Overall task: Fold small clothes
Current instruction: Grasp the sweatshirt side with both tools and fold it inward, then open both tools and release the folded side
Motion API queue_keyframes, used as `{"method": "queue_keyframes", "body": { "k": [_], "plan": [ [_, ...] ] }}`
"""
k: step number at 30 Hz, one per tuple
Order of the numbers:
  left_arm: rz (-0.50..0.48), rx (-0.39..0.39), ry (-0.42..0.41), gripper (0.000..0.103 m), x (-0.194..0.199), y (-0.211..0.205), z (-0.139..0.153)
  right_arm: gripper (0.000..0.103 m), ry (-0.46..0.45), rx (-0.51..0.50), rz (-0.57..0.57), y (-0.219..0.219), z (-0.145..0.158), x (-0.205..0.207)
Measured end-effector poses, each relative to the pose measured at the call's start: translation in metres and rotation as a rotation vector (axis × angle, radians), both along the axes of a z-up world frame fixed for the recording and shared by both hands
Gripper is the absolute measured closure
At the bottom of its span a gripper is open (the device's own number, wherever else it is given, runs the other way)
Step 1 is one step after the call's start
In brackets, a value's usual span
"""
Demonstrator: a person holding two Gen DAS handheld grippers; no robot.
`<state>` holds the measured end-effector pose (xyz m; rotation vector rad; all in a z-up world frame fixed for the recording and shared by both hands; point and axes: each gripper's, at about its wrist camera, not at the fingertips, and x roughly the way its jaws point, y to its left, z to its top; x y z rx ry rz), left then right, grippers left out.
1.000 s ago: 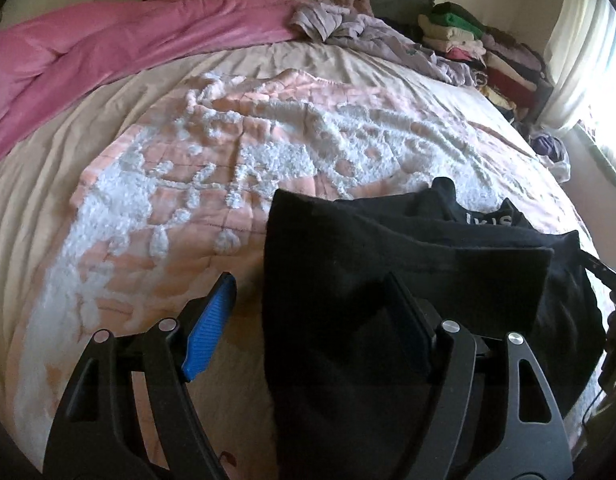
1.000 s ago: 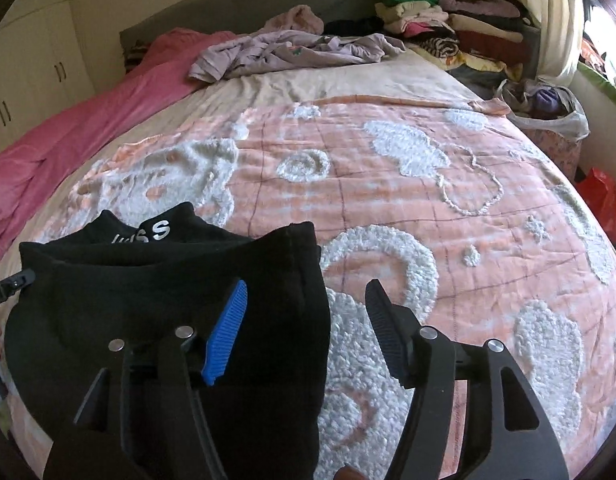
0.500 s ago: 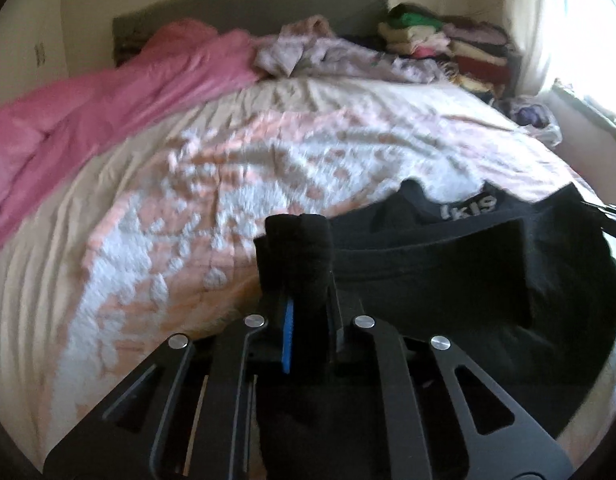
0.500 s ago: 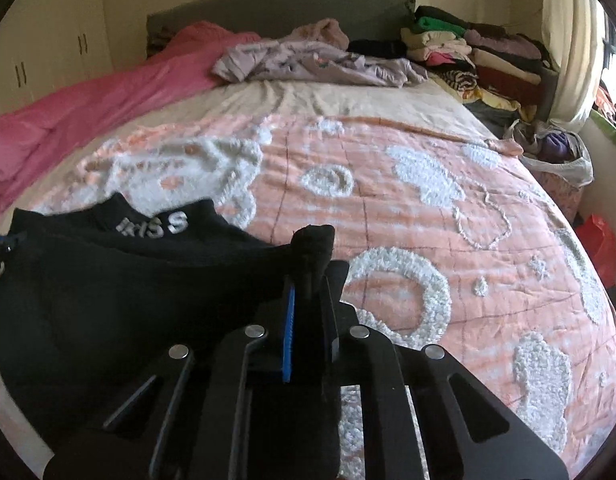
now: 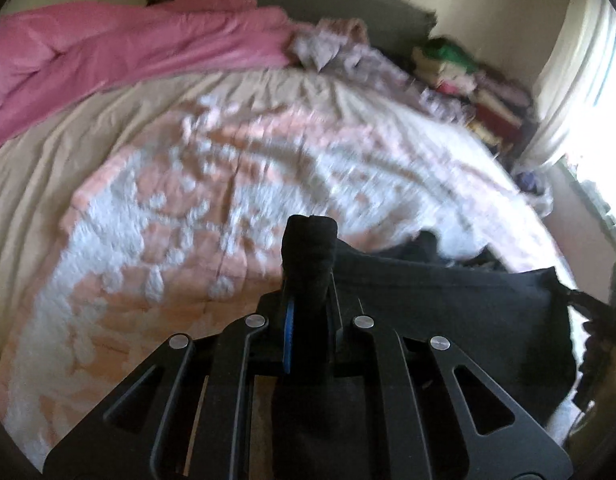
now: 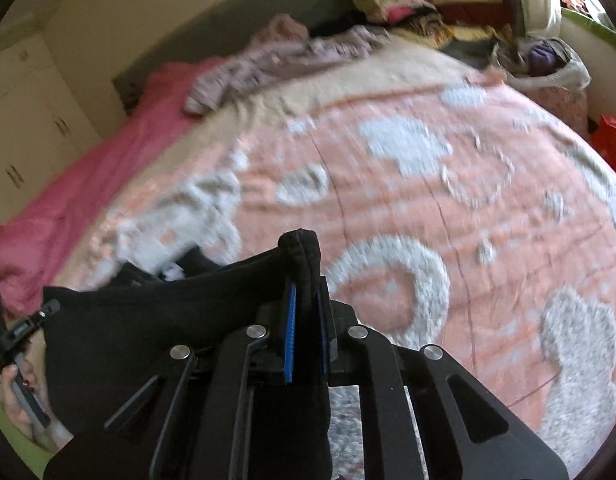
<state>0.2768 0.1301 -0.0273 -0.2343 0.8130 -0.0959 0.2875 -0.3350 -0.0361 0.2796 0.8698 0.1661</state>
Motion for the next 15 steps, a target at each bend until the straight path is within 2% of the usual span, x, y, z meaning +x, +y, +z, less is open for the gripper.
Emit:
{"method": "queue_keyframes", "body": {
  "k": [2,5,10,15],
  "plan": [
    [0.013,0.01,0.018,0.095,0.001,0.0,-0.012,0.094,0.017,-0.028,-0.007,0.004,-0.009,0.0],
    [0.029,0.025,0.027,0.086,-0.002,0.003,-0.018,0.091,0.015,-0.045,-0.019,0.002,-0.011,-0.003],
    [0.029,0.086,0.01,0.079,-0.015,0.001,-0.01,0.074,0.007,-0.078,-0.02,0.002,-0.004,-0.012],
    [0.047,0.114,-0.02,0.066,-0.035,0.003,0.003,0.056,-0.023,-0.05,-0.008,-0.002,0.009,-0.03]
  ]
}}
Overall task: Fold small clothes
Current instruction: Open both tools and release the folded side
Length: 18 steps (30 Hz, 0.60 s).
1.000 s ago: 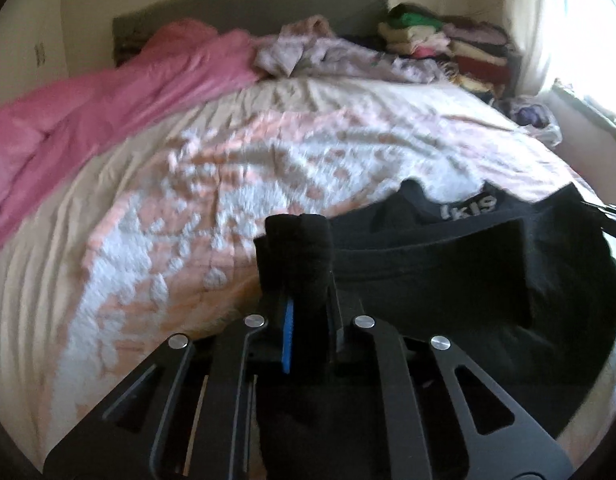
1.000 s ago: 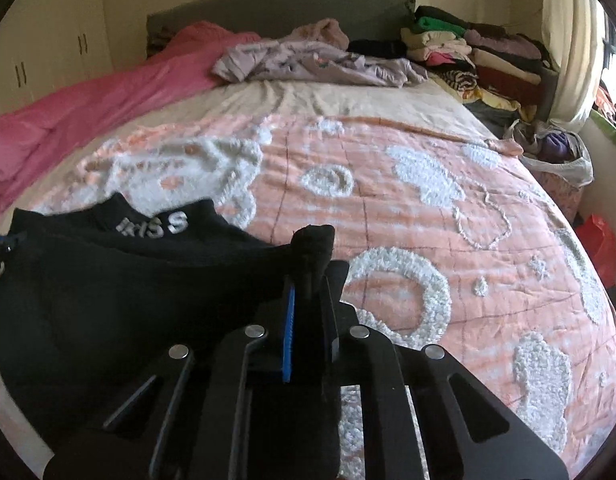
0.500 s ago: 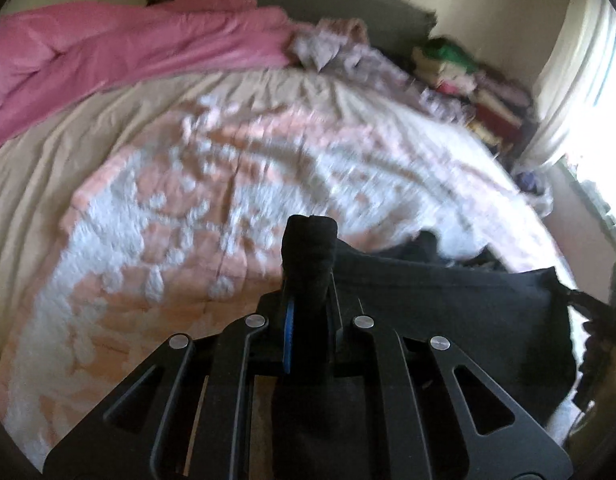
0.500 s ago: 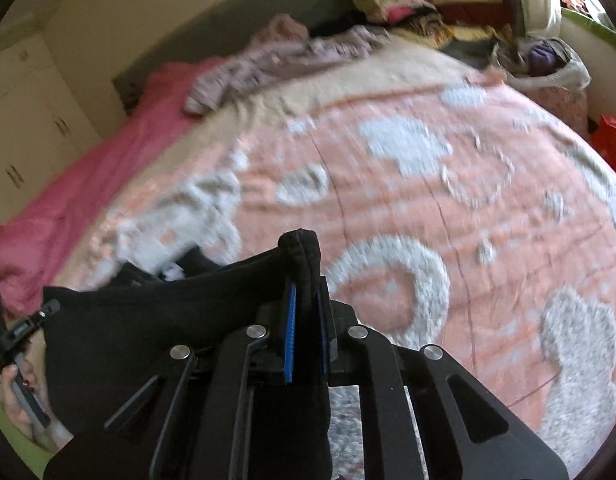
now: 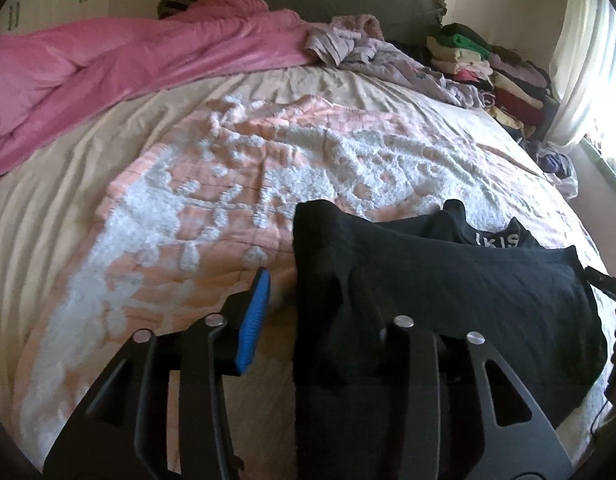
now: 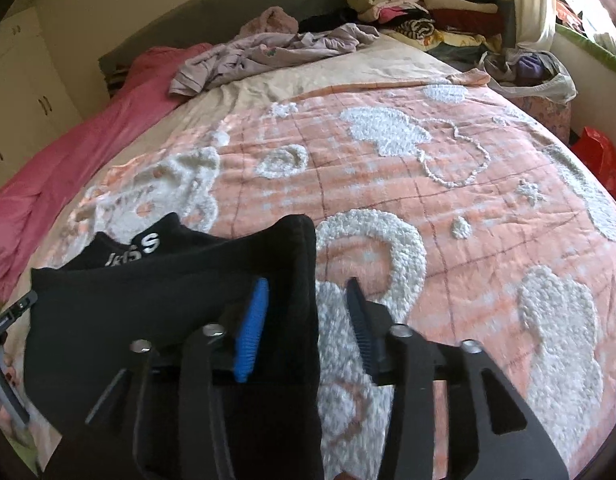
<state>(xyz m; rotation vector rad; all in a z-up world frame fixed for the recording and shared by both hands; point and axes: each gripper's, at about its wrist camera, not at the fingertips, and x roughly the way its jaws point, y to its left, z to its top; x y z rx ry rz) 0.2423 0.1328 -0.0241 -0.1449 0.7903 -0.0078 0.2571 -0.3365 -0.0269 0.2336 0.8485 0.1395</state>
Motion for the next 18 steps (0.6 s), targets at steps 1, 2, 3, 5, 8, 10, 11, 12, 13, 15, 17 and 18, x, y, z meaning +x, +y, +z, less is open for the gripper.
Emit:
{"method": "queue_keyframes", "body": {
  "k": [1,2,3,5,8,10,11,12,13,15,17,18],
  "plan": [
    [0.004,-0.004,-0.006,0.064,-0.003,0.001,0.002,0.055,-0.009,0.006,0.006,-0.001,0.004,-0.005],
    [0.009,-0.01,-0.014,0.059,-0.008,0.002,0.005,0.052,-0.013,0.005,0.007,-0.001,0.006,-0.008],
    [0.011,-0.014,-0.018,0.056,-0.011,0.003,0.007,0.049,-0.022,0.002,0.009,-0.002,0.009,-0.014],
    [0.015,-0.021,-0.029,0.051,-0.022,0.004,0.012,0.047,-0.036,0.001,0.017,-0.001,0.014,-0.021],
    [0.018,-0.031,-0.034,0.043,-0.034,0.003,0.017,0.043,-0.055,0.002,0.02,0.0,0.021,-0.033],
    [0.022,-0.029,-0.045,0.037,-0.042,0.002,0.021,0.039,-0.055,0.018,0.025,0.001,0.024,-0.038],
    [0.028,-0.03,-0.051,0.029,-0.046,0.002,0.023,0.037,-0.053,0.03,0.025,0.001,0.024,-0.04],
    [0.032,-0.037,-0.052,0.025,-0.049,0.002,0.024,0.036,-0.052,0.035,0.023,0.001,0.024,-0.042],
    [0.031,-0.053,-0.051,0.025,-0.053,0.002,0.025,0.035,-0.053,0.039,0.02,0.001,0.025,-0.044],
    [0.027,-0.077,-0.053,0.025,-0.06,0.001,0.026,0.035,-0.06,0.039,0.019,0.003,0.026,-0.049],
    [0.024,-0.08,-0.056,0.023,-0.065,-0.001,0.027,0.032,-0.07,0.042,0.017,0.004,0.027,-0.056],
    [0.021,-0.083,-0.058,0.023,-0.067,-0.002,0.028,0.031,-0.072,0.052,0.02,0.005,0.027,-0.058]
  ]
}}
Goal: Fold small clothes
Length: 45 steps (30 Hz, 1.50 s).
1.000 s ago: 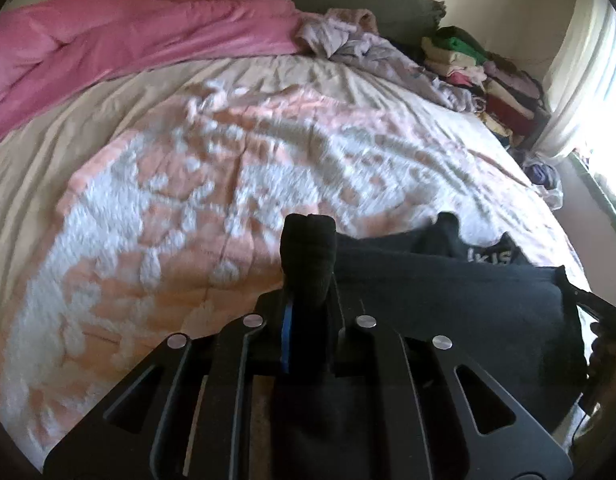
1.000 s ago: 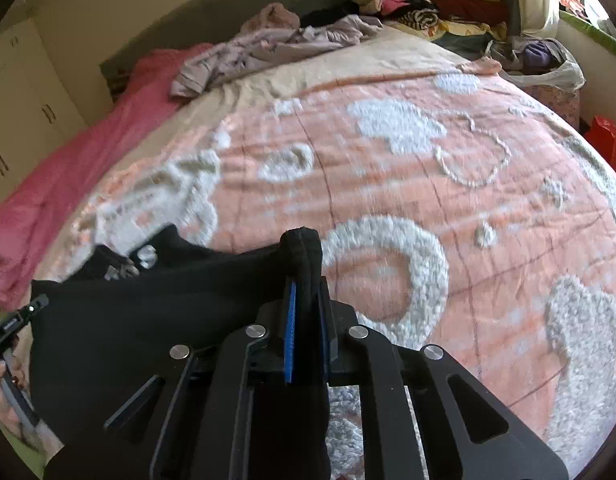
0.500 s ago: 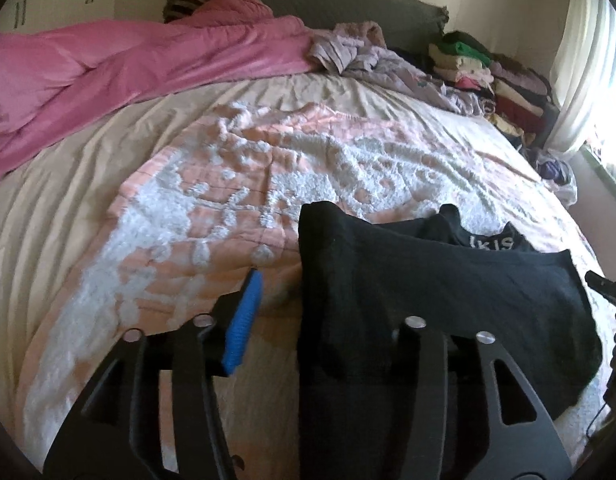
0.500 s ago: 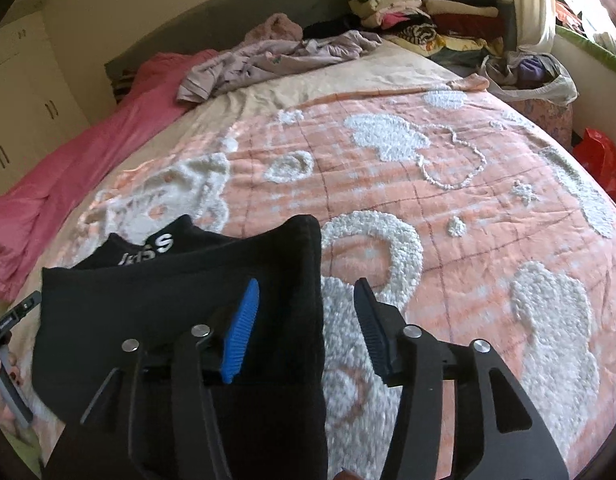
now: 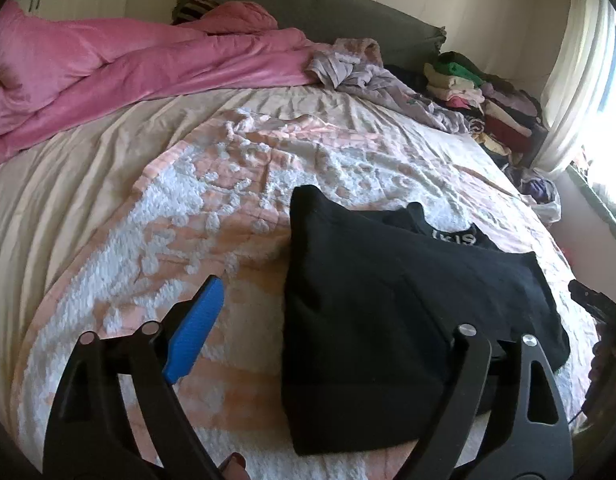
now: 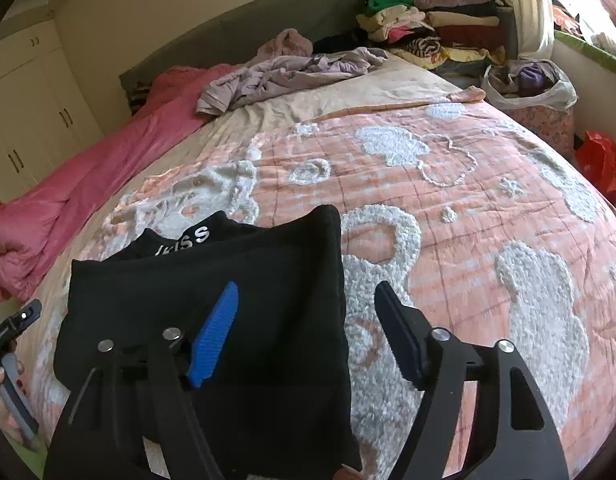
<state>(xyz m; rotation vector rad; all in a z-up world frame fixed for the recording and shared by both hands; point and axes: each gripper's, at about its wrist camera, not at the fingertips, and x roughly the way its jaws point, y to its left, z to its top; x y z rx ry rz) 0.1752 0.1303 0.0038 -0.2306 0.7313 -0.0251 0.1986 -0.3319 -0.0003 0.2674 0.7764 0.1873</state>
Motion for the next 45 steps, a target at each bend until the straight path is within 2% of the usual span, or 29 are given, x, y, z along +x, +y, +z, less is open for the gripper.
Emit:
{"method": "queue_keyframes", "body": {
  "k": [9,18,22,25,28,29,31,33,34,35,36,37,39,41,42,45],
  "plan": [
    [-0.011,-0.025,0.008,0.023,-0.017,-0.006,-0.005,0.026,-0.005,0.047,0.012,-0.002,-0.003,-0.023],
    [-0.01,-0.046,0.053,0.023,-0.025,-0.008,-0.026,0.026,0.036,0.094,-0.021,-0.014,-0.02,-0.041],
    [0.014,-0.03,0.081,0.023,-0.025,-0.008,-0.04,0.026,0.064,0.084,-0.012,-0.01,-0.03,-0.038],
    [0.017,-0.056,0.113,0.023,-0.022,-0.006,-0.051,0.026,0.086,0.076,0.0,-0.004,-0.038,-0.035],
    [0.023,-0.098,0.123,0.023,-0.018,-0.003,-0.059,0.032,0.098,0.065,-0.017,-0.004,-0.044,-0.033],
    [0.027,-0.119,0.124,0.024,-0.017,-0.003,-0.06,0.036,0.102,0.066,-0.019,-0.004,-0.045,-0.033],
    [0.031,-0.147,0.123,0.032,-0.015,-0.002,-0.062,0.041,0.109,0.074,-0.015,-0.004,-0.049,-0.032],
    [0.024,-0.152,0.119,0.054,-0.014,-0.005,-0.063,0.053,0.116,0.078,-0.013,-0.005,-0.051,-0.031],
    [0.009,-0.162,0.116,0.061,-0.014,-0.008,-0.063,0.057,0.118,0.093,0.001,-0.005,-0.052,-0.03],
    [-0.002,-0.168,0.116,0.075,-0.013,-0.01,-0.063,0.066,0.12,0.103,0.011,-0.004,-0.053,-0.031],
    [-0.014,-0.169,0.116,0.086,-0.013,-0.013,-0.063,0.071,0.12,0.103,0.019,-0.003,-0.053,-0.031],
    [-0.024,-0.152,0.117,0.087,-0.013,-0.018,-0.061,0.074,0.115,0.097,0.032,-0.002,-0.052,-0.031],
    [-0.031,-0.115,0.108,0.092,-0.015,-0.023,-0.055,0.091,0.1,0.107,0.042,-0.002,-0.047,-0.033],
    [-0.039,-0.11,0.092,0.093,-0.02,-0.021,-0.046,0.094,0.072,0.09,0.046,-0.002,-0.038,-0.037],
    [-0.036,-0.109,0.084,0.097,-0.022,-0.019,-0.042,0.094,0.059,0.081,0.046,-0.002,-0.035,-0.04],
    [-0.045,-0.114,0.089,0.097,-0.03,-0.013,-0.034,0.095,0.037,0.053,0.038,-0.002,-0.028,-0.046]
  ]
}}
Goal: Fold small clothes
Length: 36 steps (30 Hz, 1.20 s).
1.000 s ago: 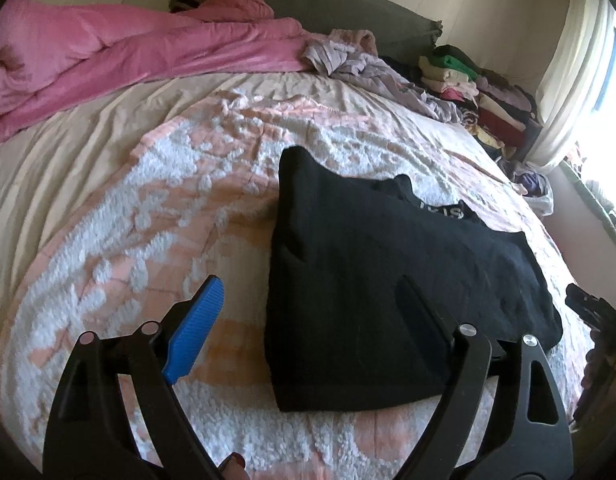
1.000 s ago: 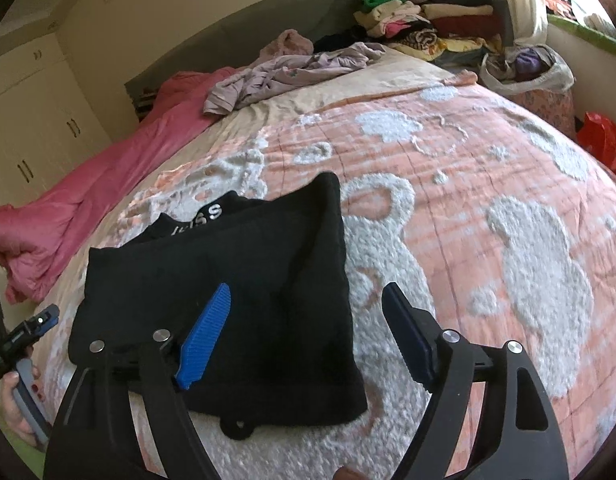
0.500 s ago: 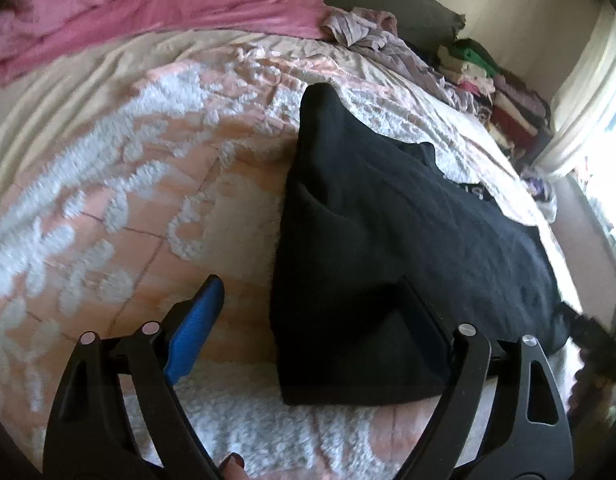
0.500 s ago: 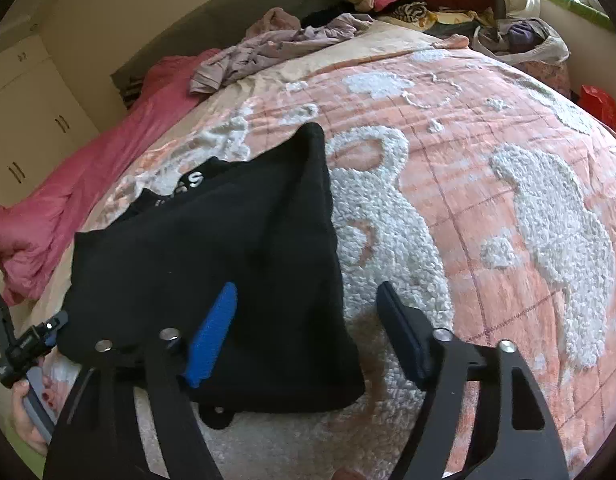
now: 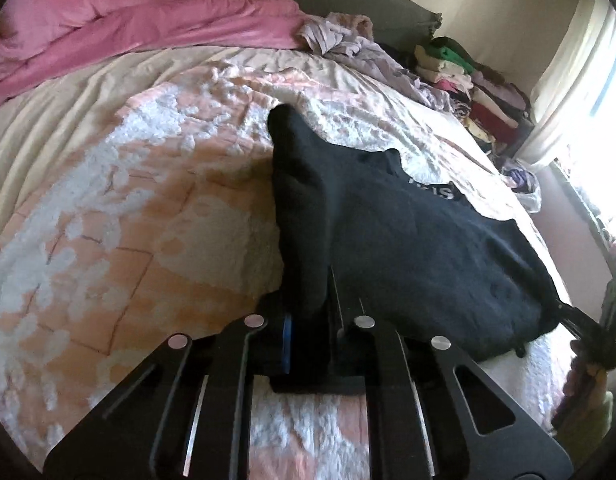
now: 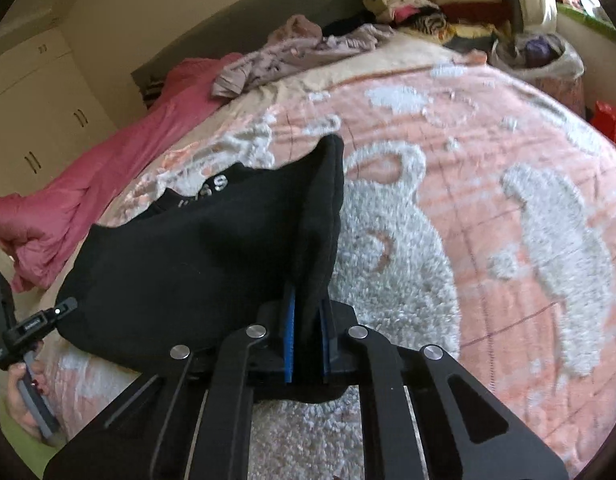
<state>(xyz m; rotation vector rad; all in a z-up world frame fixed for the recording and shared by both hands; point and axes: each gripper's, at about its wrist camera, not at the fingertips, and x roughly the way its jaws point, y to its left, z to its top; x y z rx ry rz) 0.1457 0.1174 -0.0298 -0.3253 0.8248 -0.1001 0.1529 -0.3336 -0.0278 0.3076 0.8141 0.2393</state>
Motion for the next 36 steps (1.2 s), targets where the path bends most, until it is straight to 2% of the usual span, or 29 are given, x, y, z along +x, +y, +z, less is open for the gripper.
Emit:
{"method": "queue_keyframes", "body": {
  "k": [4,7,10,13,15,19,31,33,36],
  "plan": [
    [-0.006,0.067,0.035,0.096,0.0,-0.003,-0.013,0.094,0.055,-0.041,-0.019,0.002,-0.013,0.002],
    [0.007,0.07,0.055,0.092,-0.002,-0.001,-0.024,0.088,0.074,-0.062,-0.032,0.002,-0.02,0.004],
    [0.012,0.121,0.051,0.084,-0.004,-0.003,-0.021,0.076,0.079,-0.073,-0.06,-0.002,-0.02,0.004],
    [0.014,0.131,0.055,0.083,-0.006,-0.004,-0.021,0.073,0.077,-0.072,-0.068,-0.003,-0.019,0.002],
    [0.011,0.143,0.056,0.082,-0.007,-0.006,-0.021,0.066,0.075,-0.085,-0.077,-0.002,-0.018,0.001],
    [0.003,0.171,0.056,0.082,-0.008,-0.01,-0.019,0.062,0.078,-0.072,-0.087,-0.005,-0.019,-0.001],
    [0.01,0.186,0.069,0.07,-0.012,-0.012,-0.018,0.05,0.081,-0.055,-0.1,-0.005,-0.017,-0.006],
    [0.01,0.187,0.07,0.069,-0.012,-0.012,-0.018,0.043,0.077,-0.047,-0.103,-0.006,-0.016,-0.008],
    [0.01,0.192,0.068,0.066,-0.013,-0.012,-0.017,0.039,0.071,-0.039,-0.104,-0.007,-0.014,-0.011]
  ]
}}
